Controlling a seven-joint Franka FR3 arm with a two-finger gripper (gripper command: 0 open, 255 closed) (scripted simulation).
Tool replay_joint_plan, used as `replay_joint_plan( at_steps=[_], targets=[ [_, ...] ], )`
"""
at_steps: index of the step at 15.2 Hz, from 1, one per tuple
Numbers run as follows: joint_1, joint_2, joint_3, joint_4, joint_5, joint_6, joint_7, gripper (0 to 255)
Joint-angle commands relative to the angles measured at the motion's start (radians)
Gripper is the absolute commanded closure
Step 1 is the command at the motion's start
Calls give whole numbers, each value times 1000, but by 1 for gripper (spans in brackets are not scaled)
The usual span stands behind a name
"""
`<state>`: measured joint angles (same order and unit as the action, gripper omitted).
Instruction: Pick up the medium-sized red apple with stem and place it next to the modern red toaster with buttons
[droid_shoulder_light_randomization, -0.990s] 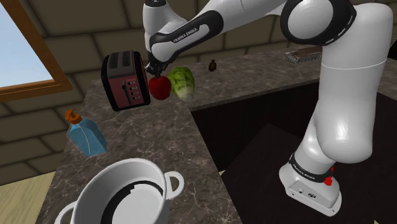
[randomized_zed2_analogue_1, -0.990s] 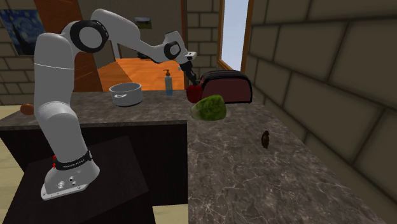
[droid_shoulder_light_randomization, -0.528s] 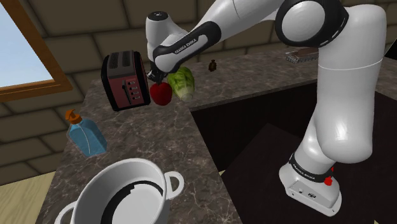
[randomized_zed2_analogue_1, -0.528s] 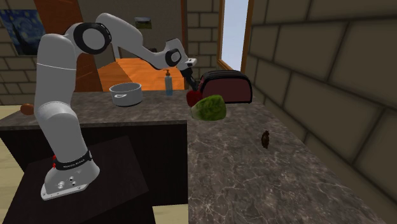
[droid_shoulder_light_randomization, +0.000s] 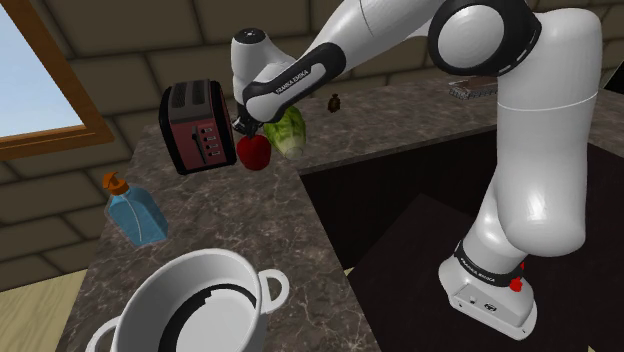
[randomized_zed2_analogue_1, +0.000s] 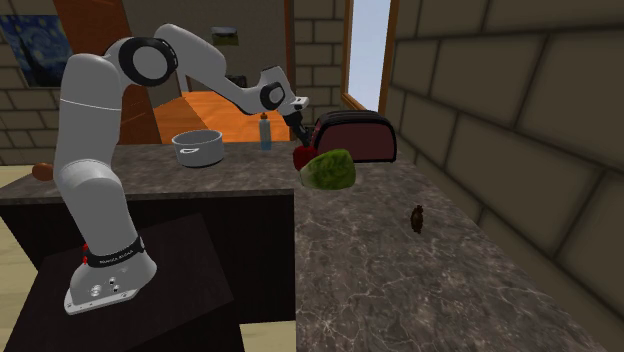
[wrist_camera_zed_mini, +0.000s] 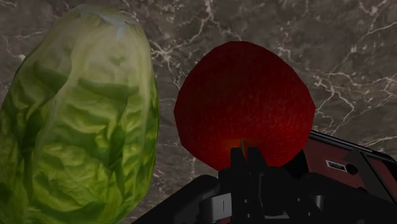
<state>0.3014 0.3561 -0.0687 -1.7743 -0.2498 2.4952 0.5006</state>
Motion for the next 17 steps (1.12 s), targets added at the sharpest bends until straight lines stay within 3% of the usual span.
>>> replay_joint_plan(
  at_steps=[1,3,4,9,13,17],
  targets=[
    [0,0,0,0,0,1,0,255],
    [0,0,0,0,0,1,0,255],
    [0,0,0,0,0,0,0,0],
    [0,0,0,0,0,0,0,0],
    [12,-99,7,-23,2,-78,-1,0],
    [12,-99,7,-23,2,-78,-1,0]
  ],
)
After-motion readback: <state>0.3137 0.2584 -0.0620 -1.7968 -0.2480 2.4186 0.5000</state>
